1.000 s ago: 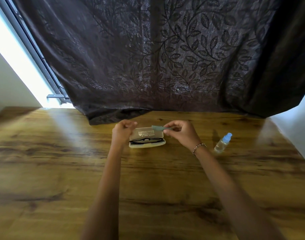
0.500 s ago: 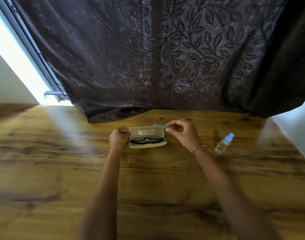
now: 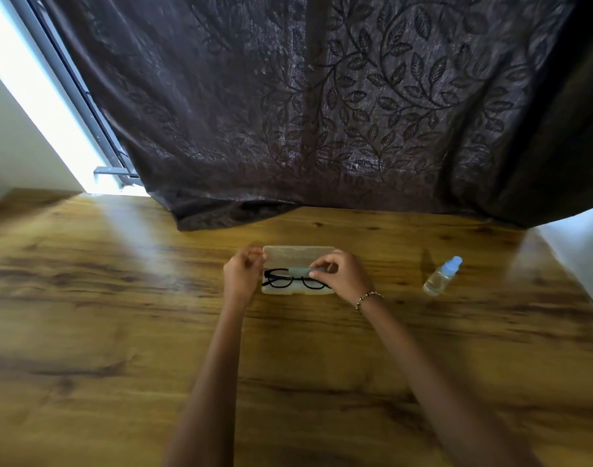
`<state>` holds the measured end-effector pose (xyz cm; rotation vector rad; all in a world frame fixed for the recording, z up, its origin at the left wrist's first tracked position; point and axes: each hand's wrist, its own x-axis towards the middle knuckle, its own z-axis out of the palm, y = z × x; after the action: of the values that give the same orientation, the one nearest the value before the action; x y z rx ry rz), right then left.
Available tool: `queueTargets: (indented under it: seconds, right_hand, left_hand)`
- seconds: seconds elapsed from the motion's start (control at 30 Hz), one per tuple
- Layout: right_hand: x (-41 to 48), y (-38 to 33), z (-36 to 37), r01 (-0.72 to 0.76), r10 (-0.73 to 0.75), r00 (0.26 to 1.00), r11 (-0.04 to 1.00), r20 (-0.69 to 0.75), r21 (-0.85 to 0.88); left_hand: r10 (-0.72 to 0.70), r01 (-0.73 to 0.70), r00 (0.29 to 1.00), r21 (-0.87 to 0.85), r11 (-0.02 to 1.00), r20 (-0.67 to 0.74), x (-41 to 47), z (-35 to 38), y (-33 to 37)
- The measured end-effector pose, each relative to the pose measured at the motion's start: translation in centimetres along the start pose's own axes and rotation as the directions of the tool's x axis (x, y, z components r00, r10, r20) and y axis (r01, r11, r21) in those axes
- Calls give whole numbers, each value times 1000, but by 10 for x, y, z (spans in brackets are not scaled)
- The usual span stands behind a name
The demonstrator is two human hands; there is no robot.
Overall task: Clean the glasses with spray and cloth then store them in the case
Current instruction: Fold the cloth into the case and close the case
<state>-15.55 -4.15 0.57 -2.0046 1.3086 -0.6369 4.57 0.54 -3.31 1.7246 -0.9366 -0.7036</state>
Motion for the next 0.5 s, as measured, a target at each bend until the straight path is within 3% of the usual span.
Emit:
queueTargets:
  seconds: [0.5]
  right_hand:
    - [4,0,24,57,-60,998,994,-27,-95]
  left_hand:
    - [5,-5,1000,-25,1000,-10,-7,0,2]
